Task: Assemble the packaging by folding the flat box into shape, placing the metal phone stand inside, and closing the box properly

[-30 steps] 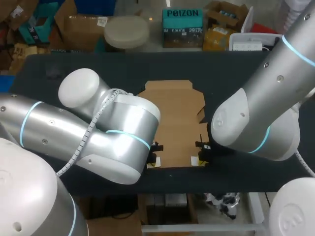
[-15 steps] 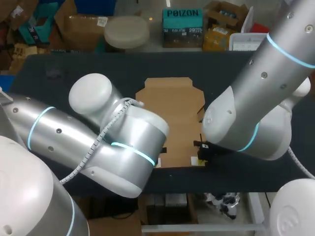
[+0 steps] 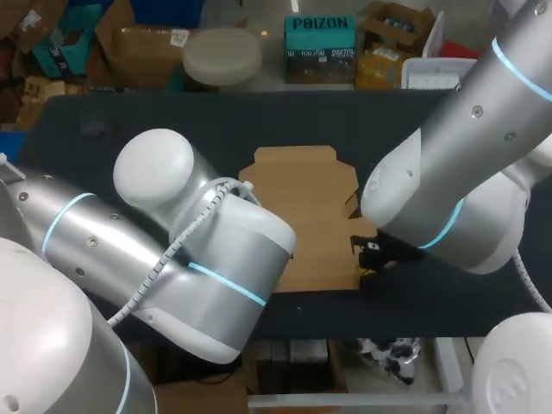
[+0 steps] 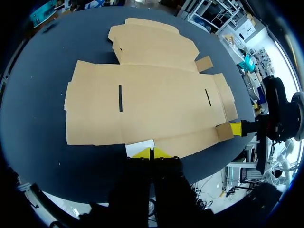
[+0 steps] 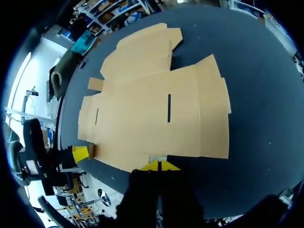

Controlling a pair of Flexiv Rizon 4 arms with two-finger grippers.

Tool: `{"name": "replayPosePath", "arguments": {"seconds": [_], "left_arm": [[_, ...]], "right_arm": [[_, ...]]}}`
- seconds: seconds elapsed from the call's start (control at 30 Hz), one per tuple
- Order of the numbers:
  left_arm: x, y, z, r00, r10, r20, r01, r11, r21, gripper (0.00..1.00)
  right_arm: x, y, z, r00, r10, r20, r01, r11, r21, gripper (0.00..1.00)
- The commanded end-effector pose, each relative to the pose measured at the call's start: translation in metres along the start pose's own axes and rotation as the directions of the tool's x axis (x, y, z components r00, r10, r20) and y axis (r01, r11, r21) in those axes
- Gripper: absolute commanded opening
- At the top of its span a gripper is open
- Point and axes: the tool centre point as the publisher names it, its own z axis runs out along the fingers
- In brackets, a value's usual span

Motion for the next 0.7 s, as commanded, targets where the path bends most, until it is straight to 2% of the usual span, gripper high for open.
{"name": "replayPosePath", "arguments": {"seconds": [0.03, 0.43, 0.7], "left_arm": [[-0.008, -0.004, -0.014, 0.999, 0.0, -0.032, 0.0, 1.0, 0.006, 0.0], [-0.023, -0.03, -0.037, 0.994, -0.002, -0.112, 0.004, 1.0, 0.019, 0.0], [-0.036, -0.051, -0.049, 0.988, 0.0, -0.153, 0.003, 1.0, 0.014, 0.0]], "right_arm": [[-0.013, 0.013, -0.022, 0.974, 0.002, -0.227, 0.006, 0.999, 0.033, 0.0], [-0.031, 0.043, -0.042, 0.926, 0.002, -0.377, 0.033, 0.996, 0.085, 0.0], [-0.043, 0.066, -0.053, 0.898, 0.008, -0.441, 0.041, 0.994, 0.101, 0.0]]}}
